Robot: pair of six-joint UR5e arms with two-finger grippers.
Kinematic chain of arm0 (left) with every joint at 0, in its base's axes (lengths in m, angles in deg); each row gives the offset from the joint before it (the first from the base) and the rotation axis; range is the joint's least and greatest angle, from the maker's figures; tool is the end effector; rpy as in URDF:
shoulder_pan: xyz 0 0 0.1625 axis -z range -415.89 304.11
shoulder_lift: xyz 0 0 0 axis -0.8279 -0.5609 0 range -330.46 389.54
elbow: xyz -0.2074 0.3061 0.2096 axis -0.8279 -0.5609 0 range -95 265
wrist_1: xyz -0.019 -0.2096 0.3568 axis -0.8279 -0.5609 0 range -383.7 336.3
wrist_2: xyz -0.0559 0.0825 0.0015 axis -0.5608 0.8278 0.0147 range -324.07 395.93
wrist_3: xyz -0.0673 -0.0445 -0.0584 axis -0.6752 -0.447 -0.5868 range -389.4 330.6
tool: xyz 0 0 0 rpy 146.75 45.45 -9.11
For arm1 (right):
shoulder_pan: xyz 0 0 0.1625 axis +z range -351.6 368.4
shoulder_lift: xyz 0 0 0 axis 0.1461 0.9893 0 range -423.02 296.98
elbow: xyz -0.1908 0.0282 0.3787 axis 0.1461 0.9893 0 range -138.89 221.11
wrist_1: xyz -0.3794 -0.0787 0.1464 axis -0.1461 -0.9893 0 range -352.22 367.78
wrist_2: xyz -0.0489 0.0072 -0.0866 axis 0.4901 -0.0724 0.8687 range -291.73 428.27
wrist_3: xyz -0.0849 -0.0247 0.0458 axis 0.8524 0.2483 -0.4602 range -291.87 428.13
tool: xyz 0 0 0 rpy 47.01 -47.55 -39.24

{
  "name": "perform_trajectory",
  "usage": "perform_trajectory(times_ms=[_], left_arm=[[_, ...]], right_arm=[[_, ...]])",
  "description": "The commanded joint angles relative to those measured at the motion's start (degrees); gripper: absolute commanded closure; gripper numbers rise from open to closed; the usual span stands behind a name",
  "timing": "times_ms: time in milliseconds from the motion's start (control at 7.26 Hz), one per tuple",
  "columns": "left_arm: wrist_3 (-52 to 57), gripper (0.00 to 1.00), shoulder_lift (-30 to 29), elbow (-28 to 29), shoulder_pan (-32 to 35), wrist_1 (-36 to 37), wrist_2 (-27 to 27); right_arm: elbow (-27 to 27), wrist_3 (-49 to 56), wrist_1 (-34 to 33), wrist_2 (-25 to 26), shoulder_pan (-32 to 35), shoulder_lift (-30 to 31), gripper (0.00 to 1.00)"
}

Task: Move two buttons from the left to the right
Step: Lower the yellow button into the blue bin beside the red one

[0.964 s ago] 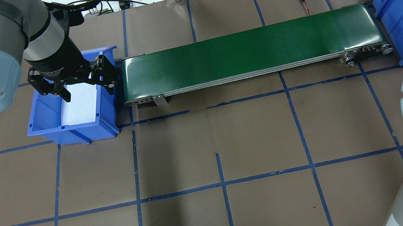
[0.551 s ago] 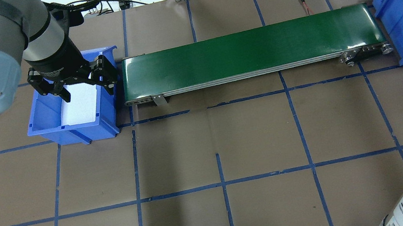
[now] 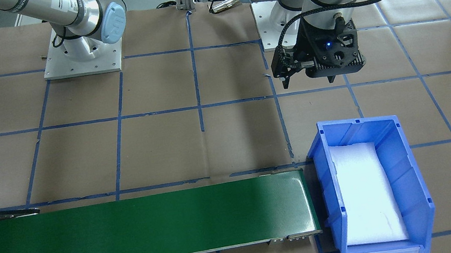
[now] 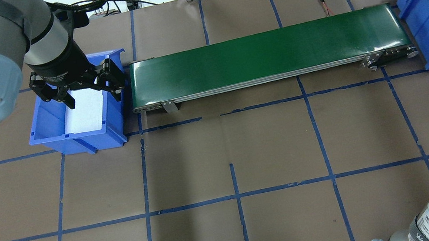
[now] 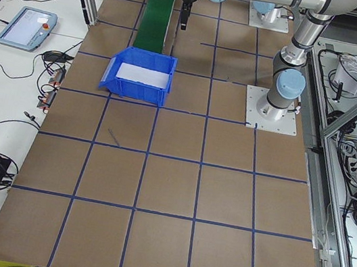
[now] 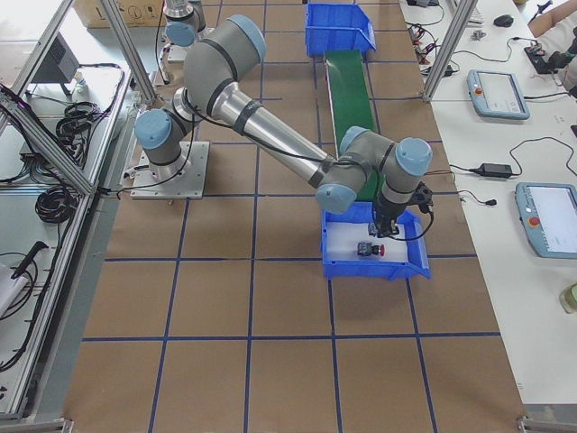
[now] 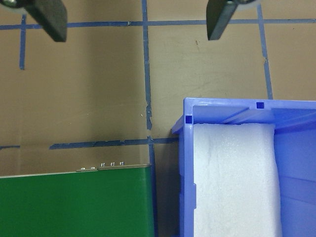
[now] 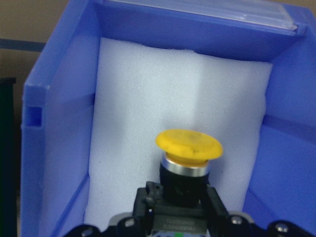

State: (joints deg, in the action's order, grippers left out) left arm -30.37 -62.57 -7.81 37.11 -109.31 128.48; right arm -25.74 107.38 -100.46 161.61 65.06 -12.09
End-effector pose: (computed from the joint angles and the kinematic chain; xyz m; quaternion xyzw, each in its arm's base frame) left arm -0.1550 -0.4978 0.4532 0.0177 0.9996 0.0039 0.0224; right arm -0.3050 -0.6956 0.2896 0.0509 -0.9981 -0.0009 0.0355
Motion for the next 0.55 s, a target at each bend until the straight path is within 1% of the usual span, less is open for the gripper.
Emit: perform_trajectory(times_ms=[0,138,276,413], left_arm=[[0.0,0.0,0.0,0.0,0.0,0.0,0.0],[0.0,0.0,0.0,0.0,0.0,0.1,0.0],[0.0,0.0,-0.8,1.4,-0.1,0.0,-0.3],[-0.1,0.0,-1.7,2.5,-0.2,-0.3,-0.4]], right_arm=[[0.0,0.1,-1.0,-0.4,-0.2,-2.5,0.84],[0.0,0.0,-0.9,-0.3,-0.2,-2.4,0.81],[-0.1,-0.4,-0.8,-0.4,-0.1,-2.4,0.73],[0.0,-0.6,-0.8,-0.4,-0.1,-2.2,0.43]])
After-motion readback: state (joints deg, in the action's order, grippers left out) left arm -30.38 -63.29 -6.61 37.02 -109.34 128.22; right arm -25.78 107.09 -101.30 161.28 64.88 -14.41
